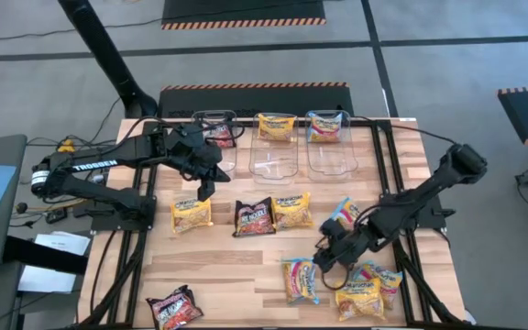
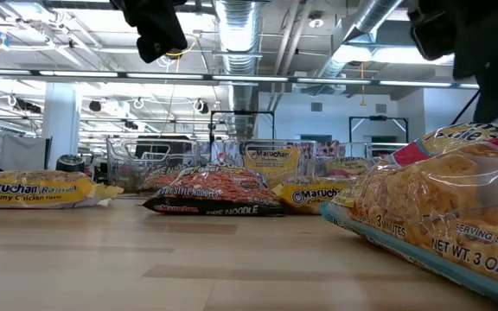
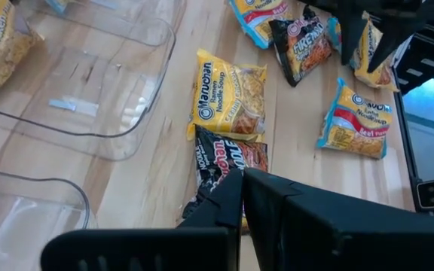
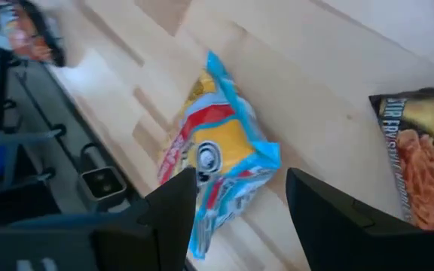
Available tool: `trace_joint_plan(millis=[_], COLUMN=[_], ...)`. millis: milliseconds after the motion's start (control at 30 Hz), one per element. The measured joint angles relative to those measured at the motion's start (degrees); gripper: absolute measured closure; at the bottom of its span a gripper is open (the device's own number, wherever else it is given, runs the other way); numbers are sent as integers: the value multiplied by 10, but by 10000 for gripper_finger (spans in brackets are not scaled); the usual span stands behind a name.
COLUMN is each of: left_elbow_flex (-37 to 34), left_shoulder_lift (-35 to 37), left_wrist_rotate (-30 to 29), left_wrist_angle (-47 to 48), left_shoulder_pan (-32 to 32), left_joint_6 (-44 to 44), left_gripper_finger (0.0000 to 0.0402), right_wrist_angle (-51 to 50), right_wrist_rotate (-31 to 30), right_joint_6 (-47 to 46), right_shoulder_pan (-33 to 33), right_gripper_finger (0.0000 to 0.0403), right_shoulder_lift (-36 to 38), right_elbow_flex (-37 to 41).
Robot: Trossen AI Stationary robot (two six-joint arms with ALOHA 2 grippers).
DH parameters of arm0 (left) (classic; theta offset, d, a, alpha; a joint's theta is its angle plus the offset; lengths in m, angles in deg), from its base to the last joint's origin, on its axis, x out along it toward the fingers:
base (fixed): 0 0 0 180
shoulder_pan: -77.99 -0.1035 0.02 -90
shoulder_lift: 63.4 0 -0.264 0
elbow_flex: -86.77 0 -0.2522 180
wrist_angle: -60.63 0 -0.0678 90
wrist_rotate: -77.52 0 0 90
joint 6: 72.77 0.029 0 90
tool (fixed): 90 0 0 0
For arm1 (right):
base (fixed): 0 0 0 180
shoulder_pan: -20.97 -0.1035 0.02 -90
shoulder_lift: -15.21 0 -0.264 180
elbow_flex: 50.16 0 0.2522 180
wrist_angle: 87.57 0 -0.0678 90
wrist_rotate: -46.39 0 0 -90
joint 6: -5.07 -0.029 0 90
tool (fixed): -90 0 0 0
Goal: Sort Maruchan noodles
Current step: Put the blue noodle pack into the right transparent bin
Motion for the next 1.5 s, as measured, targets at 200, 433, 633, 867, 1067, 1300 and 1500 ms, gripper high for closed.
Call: trace_joint_plan(millis=[200, 433, 633, 867, 1067, 1300, 1500], left_elbow_flex=[0, 0, 0, 0, 0, 0, 0], left_shoulder_lift=[0, 0, 0, 0, 0, 0, 0], left_wrist_rotate=[2, 2, 3, 3, 3, 3, 3], left_wrist_angle=[0, -1, 0, 1, 0, 1, 2], left_shoulder_pan=[0, 0, 0, 0, 0, 0, 0], left_joint_6=[5, 7, 15, 17, 19, 26, 30], left_gripper_finger=[402, 402, 401, 401, 402, 401, 401], right_wrist_angle=[65, 83, 148, 208, 209, 239, 251], right_wrist_rotate=[23, 28, 28, 28, 29, 29, 30], right_joint_6=[-15, -63, -88, -92, -138, -156, -156], right_shoulder_pan=[-5, -19, -27, -22, -13, -12, -7], right_gripper_finger=[172, 172, 172, 172, 173, 223, 323], right_shoulder_lift=[-41, -84, -120, -162, -187, -205, -205], right_elbow_flex=[0, 1, 1, 0, 0, 0, 0])
